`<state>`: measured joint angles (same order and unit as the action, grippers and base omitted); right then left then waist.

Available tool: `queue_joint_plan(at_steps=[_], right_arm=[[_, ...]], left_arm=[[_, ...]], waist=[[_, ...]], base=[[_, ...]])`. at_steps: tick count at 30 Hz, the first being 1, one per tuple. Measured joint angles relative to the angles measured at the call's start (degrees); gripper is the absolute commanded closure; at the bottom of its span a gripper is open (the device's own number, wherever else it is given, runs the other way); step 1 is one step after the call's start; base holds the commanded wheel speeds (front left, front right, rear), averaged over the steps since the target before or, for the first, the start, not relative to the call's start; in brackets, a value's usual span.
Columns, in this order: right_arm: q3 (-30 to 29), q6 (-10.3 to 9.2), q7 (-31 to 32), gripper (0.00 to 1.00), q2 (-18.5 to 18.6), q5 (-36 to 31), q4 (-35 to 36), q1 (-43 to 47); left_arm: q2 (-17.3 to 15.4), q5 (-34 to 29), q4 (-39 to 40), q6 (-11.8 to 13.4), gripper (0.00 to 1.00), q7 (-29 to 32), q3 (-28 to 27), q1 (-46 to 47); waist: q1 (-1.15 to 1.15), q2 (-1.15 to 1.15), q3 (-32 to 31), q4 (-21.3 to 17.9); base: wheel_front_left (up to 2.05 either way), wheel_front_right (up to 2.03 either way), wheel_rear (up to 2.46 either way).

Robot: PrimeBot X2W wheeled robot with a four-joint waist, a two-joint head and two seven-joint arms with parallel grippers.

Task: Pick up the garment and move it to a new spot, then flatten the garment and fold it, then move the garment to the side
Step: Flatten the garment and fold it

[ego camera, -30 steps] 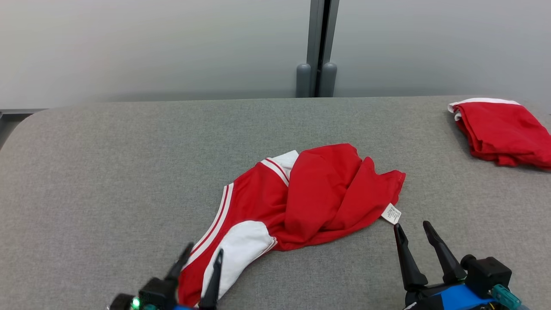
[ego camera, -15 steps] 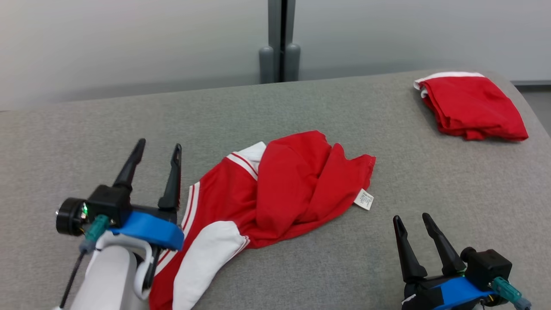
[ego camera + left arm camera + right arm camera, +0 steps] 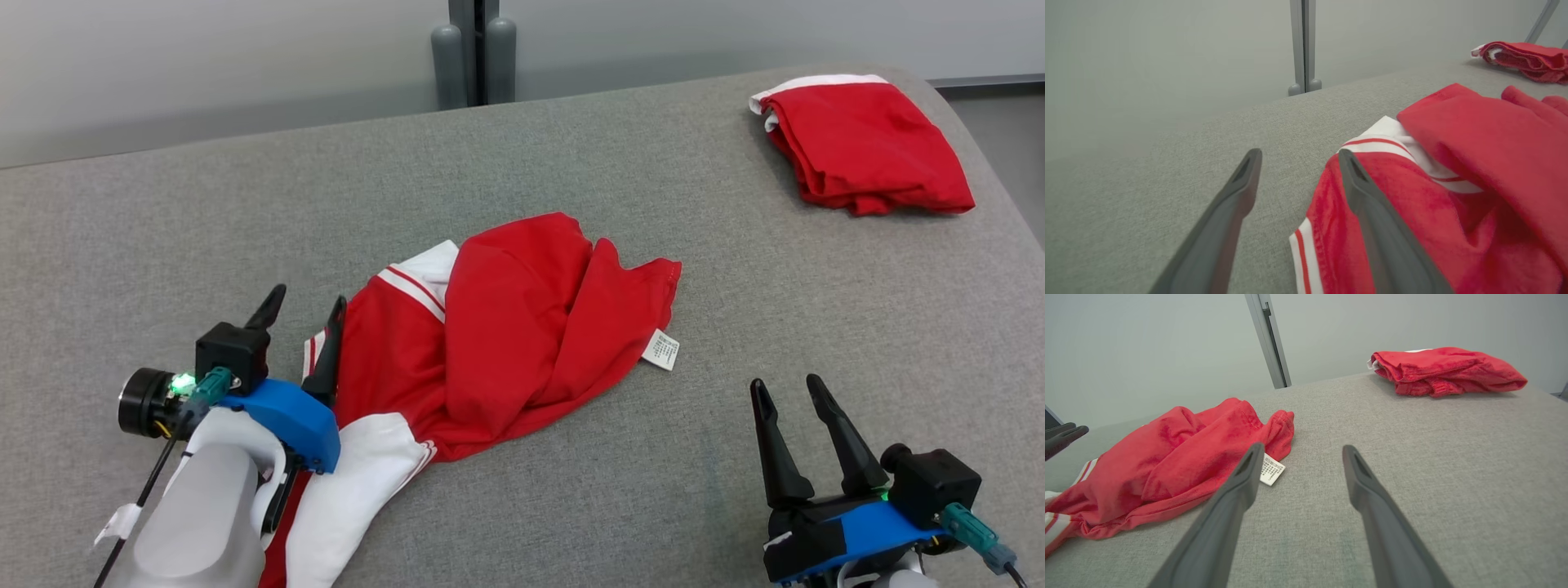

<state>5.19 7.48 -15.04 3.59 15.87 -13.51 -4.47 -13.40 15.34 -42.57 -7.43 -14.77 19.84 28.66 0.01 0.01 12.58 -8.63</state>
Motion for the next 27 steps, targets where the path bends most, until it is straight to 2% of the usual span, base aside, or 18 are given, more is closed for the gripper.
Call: queue_joint_plan(at_steps=[8,16,17,18,19,22,27], right_arm=[[0.0,0.00,0.0,0.00,0.0,-0.3,-0.1,-1.1],[0.2,0.00,0.0,0.00,0.1,-0.3,-0.3,-2.0],[0.2,0.00,0.0,0.00,0.1,-0.3,-0.3,-2.0],[0.2,0.00,0.0,0.00,0.1,-0.3,-0.3,-2.0],[0.2,0.00,0.0,0.00,0.1,-0.3,-0.3,-2.0],[-0.1,0.00,0.0,0.00,0.2,-0.3,-0.3,-2.0],[-0.4,0.00,0.0,0.00,0.3,-0.6,-0.3,-2.0]], left_arm=[[-0.6,4.9,-9.3,0.0,0.00,2.3,7.4,3.0],[-0.5,10.1,-14.1,0.0,0.00,3.2,12.8,5.8],[-0.5,10.5,-14.5,0.0,0.26,3.2,13.4,6.1],[-0.6,10.9,-15.0,0.0,0.85,3.1,14.0,6.4],[-0.6,11.2,-15.3,0.0,1.00,3.1,14.5,6.7],[-0.6,12.1,-16.3,-0.1,1.00,2.4,15.8,7.6],[-3.3,13.0,-17.8,0.2,1.00,0.5,14.0,11.4]], waist=[[0.00,0.00,1.3,-0.1],[-0.01,0.00,2.0,-0.7],[-0.01,0.00,2.1,-0.7],[-0.01,0.00,2.1,-0.8],[-0.01,0.00,2.1,-0.8],[-0.01,0.00,2.2,-0.6],[0.00,0.00,2.1,0.0]], base=[[0.00,0.00,0.00],[0.00,0.00,0.00],[0.00,0.00,0.00],[0.00,0.00,0.00],[0.00,0.00,0.00],[0.00,0.00,0.00],[0.00,0.00,0.00]])
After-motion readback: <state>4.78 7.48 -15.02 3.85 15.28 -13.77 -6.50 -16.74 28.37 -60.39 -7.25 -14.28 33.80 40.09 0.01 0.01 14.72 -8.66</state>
